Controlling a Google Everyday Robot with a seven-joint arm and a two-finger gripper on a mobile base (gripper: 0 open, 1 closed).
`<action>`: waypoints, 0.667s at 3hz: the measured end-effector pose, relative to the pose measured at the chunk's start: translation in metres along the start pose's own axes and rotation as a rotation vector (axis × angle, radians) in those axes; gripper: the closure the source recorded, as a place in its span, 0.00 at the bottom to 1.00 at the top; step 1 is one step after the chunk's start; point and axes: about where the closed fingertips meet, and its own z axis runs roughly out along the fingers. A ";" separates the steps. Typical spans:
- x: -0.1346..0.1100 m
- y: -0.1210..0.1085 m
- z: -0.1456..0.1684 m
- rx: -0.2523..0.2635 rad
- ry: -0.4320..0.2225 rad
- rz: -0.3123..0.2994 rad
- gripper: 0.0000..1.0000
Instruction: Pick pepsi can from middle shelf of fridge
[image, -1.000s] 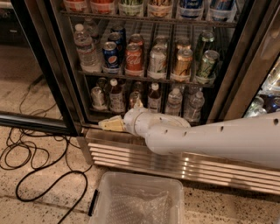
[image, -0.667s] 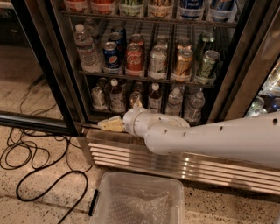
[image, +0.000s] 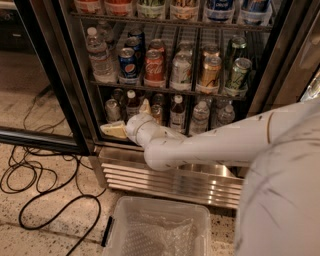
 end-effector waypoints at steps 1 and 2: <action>-0.016 0.006 0.031 0.017 -0.077 -0.050 0.00; -0.016 0.006 0.031 0.017 -0.077 -0.050 0.00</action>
Offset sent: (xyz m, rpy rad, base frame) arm 0.0201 0.0213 0.0084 0.0027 -0.0834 0.0006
